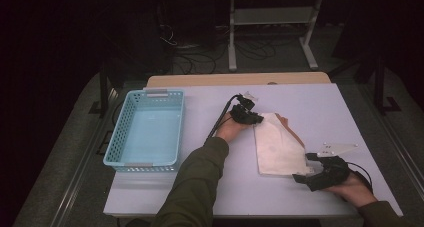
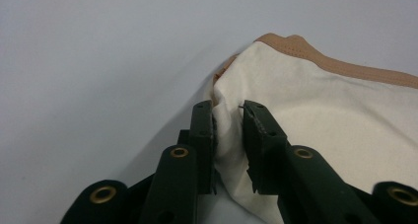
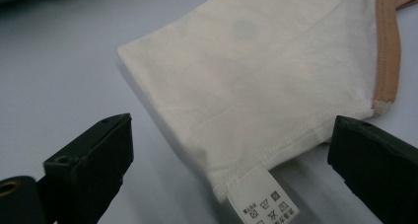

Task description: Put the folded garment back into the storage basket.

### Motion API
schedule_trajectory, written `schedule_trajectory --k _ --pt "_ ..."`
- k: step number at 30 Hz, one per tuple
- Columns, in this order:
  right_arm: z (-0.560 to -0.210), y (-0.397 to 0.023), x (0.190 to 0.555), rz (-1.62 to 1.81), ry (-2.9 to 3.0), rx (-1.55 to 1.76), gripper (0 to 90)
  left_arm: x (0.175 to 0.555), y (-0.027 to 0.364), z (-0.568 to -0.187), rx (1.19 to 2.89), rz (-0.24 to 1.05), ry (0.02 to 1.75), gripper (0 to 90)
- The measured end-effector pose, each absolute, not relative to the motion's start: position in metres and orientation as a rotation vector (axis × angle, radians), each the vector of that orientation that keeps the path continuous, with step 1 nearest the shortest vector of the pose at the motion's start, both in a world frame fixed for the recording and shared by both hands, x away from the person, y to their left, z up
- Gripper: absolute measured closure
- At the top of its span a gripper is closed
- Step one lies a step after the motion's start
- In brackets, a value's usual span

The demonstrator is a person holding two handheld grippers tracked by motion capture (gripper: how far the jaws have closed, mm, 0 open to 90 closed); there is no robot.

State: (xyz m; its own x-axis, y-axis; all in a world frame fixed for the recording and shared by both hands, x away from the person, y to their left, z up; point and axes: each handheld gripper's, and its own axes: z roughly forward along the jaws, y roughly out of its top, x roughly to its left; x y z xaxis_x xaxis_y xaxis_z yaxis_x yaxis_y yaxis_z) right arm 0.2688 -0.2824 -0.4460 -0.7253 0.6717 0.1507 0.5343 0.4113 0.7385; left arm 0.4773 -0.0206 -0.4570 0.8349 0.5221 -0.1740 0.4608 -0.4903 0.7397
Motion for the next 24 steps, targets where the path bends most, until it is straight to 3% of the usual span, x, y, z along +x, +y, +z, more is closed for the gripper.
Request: schedule_trajectory --k 12,24 --pt "-0.445 -0.293 0.262 1.171 2.497 1.085 18.4 0.476 -0.022 -0.456 2.18 0.105 0.711 75.3" --pt "-0.45 -0.291 0.262 1.122 2.534 1.02 42.6 0.476 -0.022 -0.456 2.177 0.103 0.717 75.2"
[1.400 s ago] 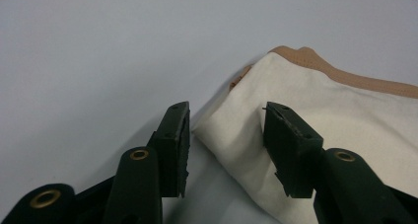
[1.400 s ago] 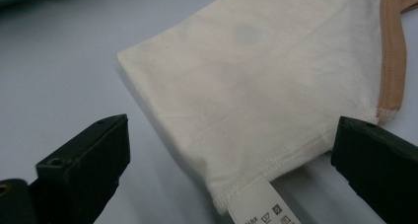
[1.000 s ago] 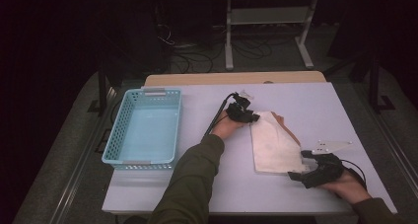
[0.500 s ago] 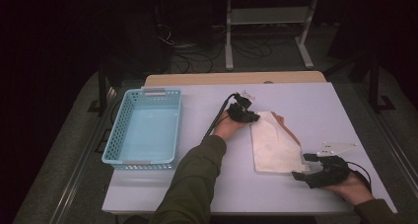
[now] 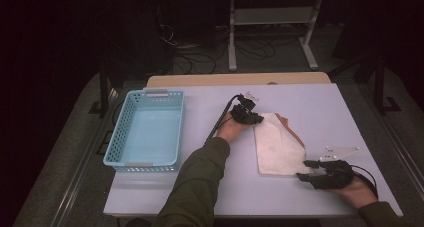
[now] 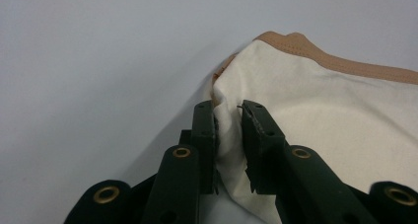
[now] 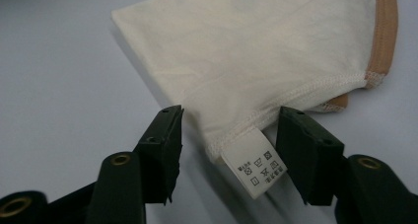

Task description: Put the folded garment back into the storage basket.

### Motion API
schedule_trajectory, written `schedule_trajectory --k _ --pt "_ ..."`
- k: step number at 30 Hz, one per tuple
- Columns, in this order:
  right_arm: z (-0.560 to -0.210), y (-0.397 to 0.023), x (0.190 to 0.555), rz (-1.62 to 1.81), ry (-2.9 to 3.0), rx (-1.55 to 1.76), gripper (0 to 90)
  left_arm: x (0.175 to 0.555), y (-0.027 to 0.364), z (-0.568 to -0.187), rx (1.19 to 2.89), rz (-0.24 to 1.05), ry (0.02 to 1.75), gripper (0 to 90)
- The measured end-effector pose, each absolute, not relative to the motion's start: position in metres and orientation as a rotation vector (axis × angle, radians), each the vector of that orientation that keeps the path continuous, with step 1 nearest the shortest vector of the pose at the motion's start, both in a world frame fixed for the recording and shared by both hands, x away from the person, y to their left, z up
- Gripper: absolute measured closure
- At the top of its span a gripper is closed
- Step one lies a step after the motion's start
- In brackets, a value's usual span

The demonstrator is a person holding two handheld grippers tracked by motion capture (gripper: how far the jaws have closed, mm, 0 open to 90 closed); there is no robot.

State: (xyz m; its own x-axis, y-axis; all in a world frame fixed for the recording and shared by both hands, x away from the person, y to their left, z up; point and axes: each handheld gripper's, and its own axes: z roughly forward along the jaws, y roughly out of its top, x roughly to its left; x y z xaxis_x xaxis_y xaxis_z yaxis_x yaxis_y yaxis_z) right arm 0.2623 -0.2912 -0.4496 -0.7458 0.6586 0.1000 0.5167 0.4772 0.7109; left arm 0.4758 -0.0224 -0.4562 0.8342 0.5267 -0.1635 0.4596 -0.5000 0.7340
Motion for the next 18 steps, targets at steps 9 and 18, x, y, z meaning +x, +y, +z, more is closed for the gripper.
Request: schedule_trajectory --k 9,18 --pt "-0.4517 -0.2851 0.2634 1.09 2.55 0.995 55.8 0.4759 -0.0225 -0.4563 2.177 0.103 0.716 75.3" --pt "-0.451 -0.2821 0.2654 1.074 2.558 0.985 77.8 0.4756 -0.0239 -0.456 2.17 0.109 0.726 76.2"
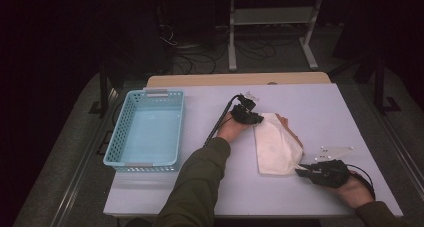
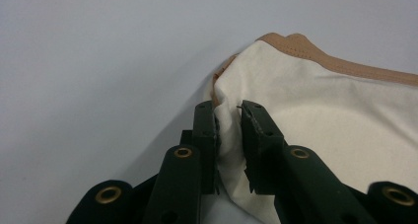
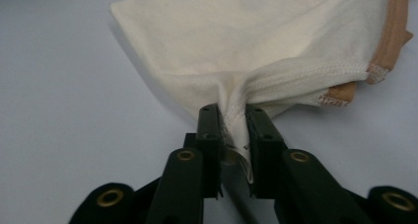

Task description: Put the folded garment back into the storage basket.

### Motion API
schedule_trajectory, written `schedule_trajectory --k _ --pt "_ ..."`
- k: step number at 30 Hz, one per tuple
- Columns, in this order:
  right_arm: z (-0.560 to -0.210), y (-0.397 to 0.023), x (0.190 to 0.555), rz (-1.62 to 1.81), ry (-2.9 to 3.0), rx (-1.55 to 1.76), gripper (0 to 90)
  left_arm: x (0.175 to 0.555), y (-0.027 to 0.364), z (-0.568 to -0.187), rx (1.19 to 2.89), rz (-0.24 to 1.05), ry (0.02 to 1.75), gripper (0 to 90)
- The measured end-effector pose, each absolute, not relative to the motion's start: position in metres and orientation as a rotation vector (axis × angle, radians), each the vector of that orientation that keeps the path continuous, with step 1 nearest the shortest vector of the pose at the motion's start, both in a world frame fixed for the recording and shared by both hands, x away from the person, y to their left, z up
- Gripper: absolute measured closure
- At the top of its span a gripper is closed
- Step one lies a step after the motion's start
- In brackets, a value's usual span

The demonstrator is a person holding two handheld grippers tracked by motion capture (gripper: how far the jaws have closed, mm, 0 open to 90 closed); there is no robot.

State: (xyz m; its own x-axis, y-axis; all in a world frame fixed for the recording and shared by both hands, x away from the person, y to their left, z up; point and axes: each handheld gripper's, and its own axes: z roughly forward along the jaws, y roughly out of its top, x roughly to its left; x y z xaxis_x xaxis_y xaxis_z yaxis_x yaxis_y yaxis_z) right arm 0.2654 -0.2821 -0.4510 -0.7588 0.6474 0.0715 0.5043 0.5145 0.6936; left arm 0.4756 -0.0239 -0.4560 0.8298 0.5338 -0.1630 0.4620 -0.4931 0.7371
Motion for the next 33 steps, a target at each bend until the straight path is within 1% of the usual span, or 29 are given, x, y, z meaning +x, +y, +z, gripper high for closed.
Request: schedule_trajectory --k 2,7,20,25,33 --pt "-0.451 -0.282 0.266 1.076 2.563 0.994 80.6 0.476 -0.024 -0.456 2.17 0.109 0.728 76.5" --pt "-0.45 -0.282 0.268 1.098 2.571 1.022 83.0 0.473 -0.026 -0.454 2.181 0.136 0.724 77.5" --pt "-0.436 -0.281 0.27 1.261 2.529 1.034 83.0 0.47 -0.026 -0.447 2.174 0.123 0.705 77.9" --pt "-0.424 -0.278 0.272 1.334 2.496 1.012 83.0 0.466 -0.027 -0.438 2.136 0.085 0.689 78.0" --pt "-0.416 -0.272 0.276 1.393 2.468 0.988 83.0 0.457 -0.027 -0.423 2.118 0.049 0.644 78.0"
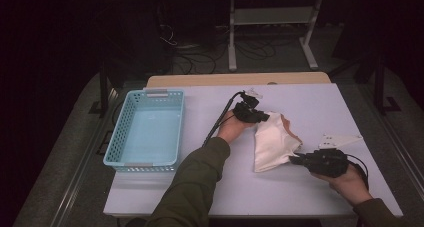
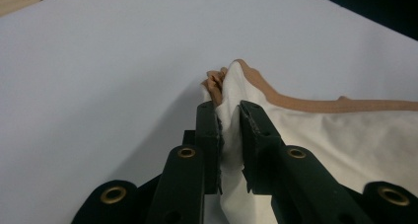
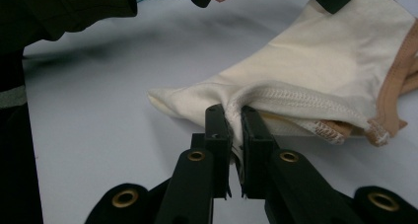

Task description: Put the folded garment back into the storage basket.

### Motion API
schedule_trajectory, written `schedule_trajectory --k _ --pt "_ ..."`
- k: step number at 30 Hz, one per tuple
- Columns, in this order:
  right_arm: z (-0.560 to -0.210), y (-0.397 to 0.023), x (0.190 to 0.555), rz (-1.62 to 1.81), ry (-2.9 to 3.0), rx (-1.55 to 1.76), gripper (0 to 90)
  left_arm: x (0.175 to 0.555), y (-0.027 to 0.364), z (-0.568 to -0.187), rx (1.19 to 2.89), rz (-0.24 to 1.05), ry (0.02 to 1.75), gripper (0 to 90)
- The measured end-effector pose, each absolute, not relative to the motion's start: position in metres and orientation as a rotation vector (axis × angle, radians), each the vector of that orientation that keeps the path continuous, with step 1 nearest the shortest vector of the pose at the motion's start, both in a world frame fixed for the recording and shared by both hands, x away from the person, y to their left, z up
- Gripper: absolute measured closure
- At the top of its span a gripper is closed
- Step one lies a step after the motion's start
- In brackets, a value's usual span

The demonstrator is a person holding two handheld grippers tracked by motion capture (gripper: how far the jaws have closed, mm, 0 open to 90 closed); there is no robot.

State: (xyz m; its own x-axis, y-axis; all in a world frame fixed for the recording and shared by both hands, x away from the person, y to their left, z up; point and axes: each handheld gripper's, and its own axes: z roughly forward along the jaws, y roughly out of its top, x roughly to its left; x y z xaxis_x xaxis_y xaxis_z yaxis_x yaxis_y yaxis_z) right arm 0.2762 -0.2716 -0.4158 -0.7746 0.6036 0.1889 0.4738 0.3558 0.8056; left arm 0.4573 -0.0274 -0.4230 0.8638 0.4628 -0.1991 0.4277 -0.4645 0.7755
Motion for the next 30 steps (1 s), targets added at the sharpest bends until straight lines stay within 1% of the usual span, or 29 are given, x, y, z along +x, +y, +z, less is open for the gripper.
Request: schedule_trajectory --k 15,20,30 --pt "-0.395 -0.252 0.286 1.458 2.44 0.923 83.0 0.435 -0.024 -0.391 2.094 0.01 0.576 78.1" --pt "-0.386 -0.239 0.29 1.477 2.447 0.876 83.1 0.425 -0.011 -0.375 2.081 0.015 0.574 78.1" --pt "-0.371 -0.214 0.296 1.504 2.465 0.807 83.0 0.412 0.011 -0.36 2.057 0.019 0.593 78.1"
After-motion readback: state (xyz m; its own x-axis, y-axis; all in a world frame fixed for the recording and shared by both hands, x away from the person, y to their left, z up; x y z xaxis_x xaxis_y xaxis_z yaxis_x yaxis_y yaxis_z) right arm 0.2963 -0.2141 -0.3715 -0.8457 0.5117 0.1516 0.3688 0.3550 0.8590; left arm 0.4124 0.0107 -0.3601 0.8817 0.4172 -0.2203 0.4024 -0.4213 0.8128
